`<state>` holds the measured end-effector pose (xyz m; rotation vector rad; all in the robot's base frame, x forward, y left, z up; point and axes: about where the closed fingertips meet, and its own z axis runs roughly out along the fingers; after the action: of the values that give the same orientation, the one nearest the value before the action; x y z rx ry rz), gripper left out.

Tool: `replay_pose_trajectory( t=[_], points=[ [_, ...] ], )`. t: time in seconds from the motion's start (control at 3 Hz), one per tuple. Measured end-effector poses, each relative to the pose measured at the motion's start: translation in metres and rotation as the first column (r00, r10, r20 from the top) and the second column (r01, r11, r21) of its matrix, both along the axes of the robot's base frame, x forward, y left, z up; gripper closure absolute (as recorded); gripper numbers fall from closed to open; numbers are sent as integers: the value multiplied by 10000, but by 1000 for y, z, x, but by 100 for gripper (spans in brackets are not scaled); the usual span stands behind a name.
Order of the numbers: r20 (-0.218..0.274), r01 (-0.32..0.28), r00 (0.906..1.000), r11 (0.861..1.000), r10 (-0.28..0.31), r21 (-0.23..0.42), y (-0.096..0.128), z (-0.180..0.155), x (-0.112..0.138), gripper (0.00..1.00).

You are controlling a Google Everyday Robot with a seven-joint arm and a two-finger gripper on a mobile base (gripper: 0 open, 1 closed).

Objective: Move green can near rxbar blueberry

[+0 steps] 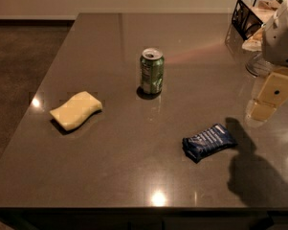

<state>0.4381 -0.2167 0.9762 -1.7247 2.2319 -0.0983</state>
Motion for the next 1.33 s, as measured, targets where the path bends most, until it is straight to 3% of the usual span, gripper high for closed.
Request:
replay_pose_trajectory(
  t=[0.67,1.0,1.33],
  points=[
    [56,-65,10000,9996,64,268,7,3,5,0],
    [102,-51,9999,9928,39,1194,25,5,18,0],
    [209,-237,9996,9814,201,1904,57,7,38,0]
  ],
)
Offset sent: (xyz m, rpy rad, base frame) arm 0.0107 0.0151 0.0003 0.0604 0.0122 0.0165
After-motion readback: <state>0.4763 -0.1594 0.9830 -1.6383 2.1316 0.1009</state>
